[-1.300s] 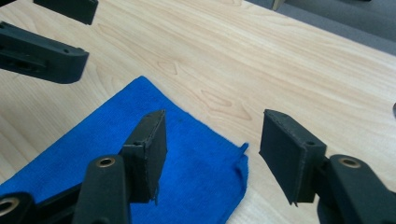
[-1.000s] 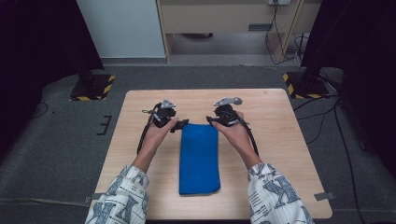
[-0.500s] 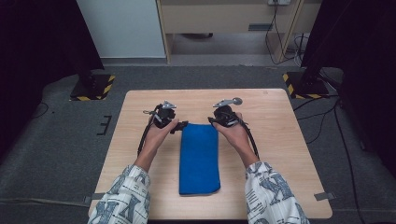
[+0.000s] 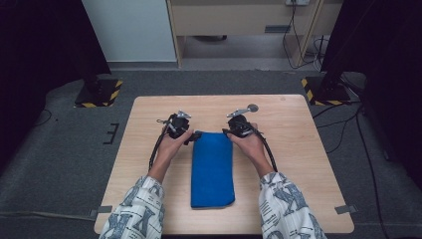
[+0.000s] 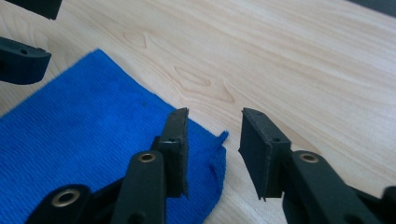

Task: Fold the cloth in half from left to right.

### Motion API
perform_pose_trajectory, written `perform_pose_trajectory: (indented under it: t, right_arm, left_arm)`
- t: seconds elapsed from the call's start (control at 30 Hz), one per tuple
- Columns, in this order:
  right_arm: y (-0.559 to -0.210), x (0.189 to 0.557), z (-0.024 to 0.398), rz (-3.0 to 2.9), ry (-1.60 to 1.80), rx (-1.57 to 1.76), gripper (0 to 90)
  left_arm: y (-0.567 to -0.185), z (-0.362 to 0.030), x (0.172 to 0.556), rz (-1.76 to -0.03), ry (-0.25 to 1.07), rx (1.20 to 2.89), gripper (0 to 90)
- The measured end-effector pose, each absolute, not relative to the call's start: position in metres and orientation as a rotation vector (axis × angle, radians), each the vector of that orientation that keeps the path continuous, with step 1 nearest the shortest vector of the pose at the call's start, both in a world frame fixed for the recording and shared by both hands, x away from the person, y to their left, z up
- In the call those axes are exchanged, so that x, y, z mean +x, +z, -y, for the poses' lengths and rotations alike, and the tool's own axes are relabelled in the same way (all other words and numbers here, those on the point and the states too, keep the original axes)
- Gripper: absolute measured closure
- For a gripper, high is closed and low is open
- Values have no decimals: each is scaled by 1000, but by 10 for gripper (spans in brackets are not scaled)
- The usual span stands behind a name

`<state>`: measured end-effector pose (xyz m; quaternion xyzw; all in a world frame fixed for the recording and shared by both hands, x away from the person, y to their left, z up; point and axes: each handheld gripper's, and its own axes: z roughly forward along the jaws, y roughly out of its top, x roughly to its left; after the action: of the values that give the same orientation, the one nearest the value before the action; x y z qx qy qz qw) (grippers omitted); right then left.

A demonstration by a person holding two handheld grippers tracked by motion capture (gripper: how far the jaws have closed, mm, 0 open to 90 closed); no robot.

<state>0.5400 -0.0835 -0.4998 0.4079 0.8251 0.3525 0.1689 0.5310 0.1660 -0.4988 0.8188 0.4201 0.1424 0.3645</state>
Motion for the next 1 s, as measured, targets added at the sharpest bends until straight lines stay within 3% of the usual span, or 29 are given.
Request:
perform_pose_trajectory:
  t: [0.37, 1.0]
  right_arm:
    - [-513, 545, 89, -2337, 999, 1235, 504]
    - [-525, 550, 79, -2342, 973, 1244, 521]
  left_arm:
    - [-507, -164, 531, -1094, 368, 2102, 284]
    - [-520, -159, 532, -1113, 384, 2144, 298]
